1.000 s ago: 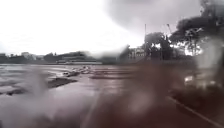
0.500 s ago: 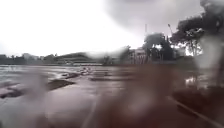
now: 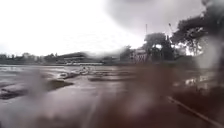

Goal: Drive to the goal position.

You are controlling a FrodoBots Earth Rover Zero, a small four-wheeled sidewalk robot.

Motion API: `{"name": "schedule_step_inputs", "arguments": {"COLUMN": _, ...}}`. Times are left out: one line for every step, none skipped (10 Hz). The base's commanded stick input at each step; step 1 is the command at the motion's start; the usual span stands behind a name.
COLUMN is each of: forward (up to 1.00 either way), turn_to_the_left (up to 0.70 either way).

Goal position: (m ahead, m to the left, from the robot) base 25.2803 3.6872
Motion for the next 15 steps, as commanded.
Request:
{"name": "schedule_step_inputs", "arguments": {"forward": 0.45, "turn_to_the_left": 0.00}}
{"name": "schedule_step_inputs", "arguments": {"forward": 0.45, "turn_to_the_left": 0.00}}
{"name": "schedule_step_inputs", "arguments": {"forward": 0.45, "turn_to_the_left": 0.00}}
{"name": "schedule_step_inputs", "arguments": {"forward": 0.45, "turn_to_the_left": 0.00}}
{"name": "schedule_step_inputs", "arguments": {"forward": 0.45, "turn_to_the_left": 0.00}}
{"name": "schedule_step_inputs", "arguments": {"forward": 0.45, "turn_to_the_left": 0.00}}
{"name": "schedule_step_inputs", "arguments": {"forward": 0.45, "turn_to_the_left": 0.00}}
{"name": "schedule_step_inputs", "arguments": {"forward": 0.45, "turn_to_the_left": 0.00}}
{"name": "schedule_step_inputs", "arguments": {"forward": 0.45, "turn_to_the_left": 0.00}}
{"name": "schedule_step_inputs", "arguments": {"forward": 0.45, "turn_to_the_left": 0.00}}
{"name": "schedule_step_inputs", "arguments": {"forward": 0.45, "turn_to_the_left": 0.00}}
{"name": "schedule_step_inputs", "arguments": {"forward": 0.45, "turn_to_the_left": 0.00}}
{"name": "schedule_step_inputs", "arguments": {"forward": 0.45, "turn_to_the_left": 0.00}}
{"name": "schedule_step_inputs", "arguments": {"forward": 0.45, "turn_to_the_left": 0.00}}
{"name": "schedule_step_inputs", "arguments": {"forward": 0.45, "turn_to_the_left": 0.00}}
